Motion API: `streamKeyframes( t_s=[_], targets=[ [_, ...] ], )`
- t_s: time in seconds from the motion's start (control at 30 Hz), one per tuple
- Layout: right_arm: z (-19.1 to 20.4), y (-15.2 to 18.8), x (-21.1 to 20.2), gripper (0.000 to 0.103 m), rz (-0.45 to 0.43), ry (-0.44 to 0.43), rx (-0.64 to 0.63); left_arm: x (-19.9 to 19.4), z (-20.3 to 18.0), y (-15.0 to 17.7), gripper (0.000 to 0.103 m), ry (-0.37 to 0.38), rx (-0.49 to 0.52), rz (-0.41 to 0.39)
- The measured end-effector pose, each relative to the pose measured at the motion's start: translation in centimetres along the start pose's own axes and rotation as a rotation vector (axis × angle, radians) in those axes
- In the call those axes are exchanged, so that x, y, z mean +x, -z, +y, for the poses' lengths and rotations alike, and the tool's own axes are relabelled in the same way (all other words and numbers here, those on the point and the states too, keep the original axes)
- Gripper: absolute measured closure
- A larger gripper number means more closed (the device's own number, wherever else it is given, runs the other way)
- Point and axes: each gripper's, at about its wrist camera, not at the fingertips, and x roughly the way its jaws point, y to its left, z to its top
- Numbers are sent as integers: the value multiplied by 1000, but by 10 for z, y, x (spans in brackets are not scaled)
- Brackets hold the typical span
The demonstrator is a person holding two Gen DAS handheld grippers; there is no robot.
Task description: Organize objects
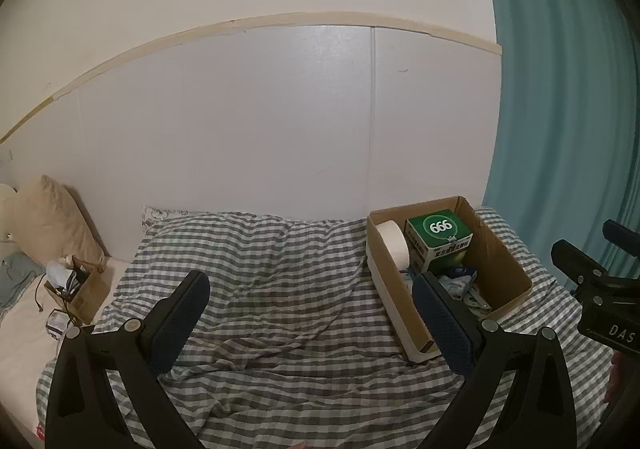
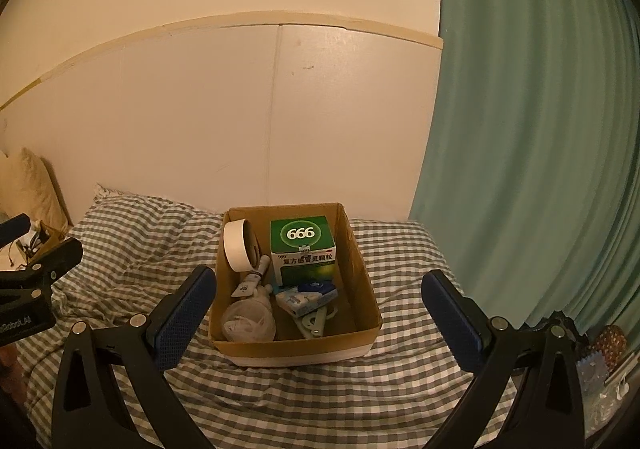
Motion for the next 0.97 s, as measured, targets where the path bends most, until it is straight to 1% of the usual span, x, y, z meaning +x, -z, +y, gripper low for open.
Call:
streamKeyframes(
  t_s=[0.8,0.97],
  targets=[
    [-4,0,3,0,11,-8,7,4,-7,-1,0,-7,14,16],
    [-4,0,3,0,15,-9,6,1,-7,0,0,-18,24,-9]
  ],
)
